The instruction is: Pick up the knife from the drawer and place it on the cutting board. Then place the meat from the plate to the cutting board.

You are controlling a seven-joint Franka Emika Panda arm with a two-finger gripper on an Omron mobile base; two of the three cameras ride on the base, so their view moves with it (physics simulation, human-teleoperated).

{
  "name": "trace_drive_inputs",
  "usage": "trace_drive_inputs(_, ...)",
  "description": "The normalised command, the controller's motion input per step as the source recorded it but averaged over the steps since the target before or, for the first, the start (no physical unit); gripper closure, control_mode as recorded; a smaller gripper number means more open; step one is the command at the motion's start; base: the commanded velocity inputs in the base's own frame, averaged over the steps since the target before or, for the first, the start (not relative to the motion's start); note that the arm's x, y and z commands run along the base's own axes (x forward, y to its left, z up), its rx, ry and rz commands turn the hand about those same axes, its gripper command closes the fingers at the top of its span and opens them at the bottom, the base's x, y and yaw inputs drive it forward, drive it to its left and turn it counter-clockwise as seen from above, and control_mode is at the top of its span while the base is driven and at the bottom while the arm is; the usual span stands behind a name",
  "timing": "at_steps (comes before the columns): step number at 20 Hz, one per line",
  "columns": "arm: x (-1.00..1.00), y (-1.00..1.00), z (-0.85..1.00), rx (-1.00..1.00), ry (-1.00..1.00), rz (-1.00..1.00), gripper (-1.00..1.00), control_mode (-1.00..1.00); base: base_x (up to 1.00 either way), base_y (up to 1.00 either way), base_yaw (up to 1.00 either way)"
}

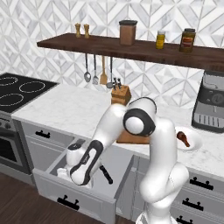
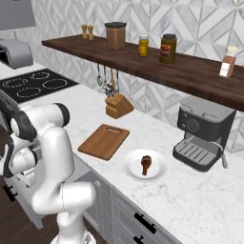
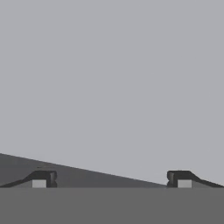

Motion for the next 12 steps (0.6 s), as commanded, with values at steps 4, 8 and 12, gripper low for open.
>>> trace_drive_inputs(4, 0.08, -0.59, 0.63, 0.13, 0.00, 0.13, -1.00, -1.00, 0.00, 0.00, 0.00)
trace_drive_inputs(8, 0.08, -0.36, 0.95, 0.11, 0.00, 0.25, -1.00, -1.00, 0.00, 0.00, 0.00)
trace_drive_inputs(12, 0.10, -0.30, 0.82, 0.04, 0.00, 0.25, -1.00, -1.00, 0.00, 0.00, 0.00)
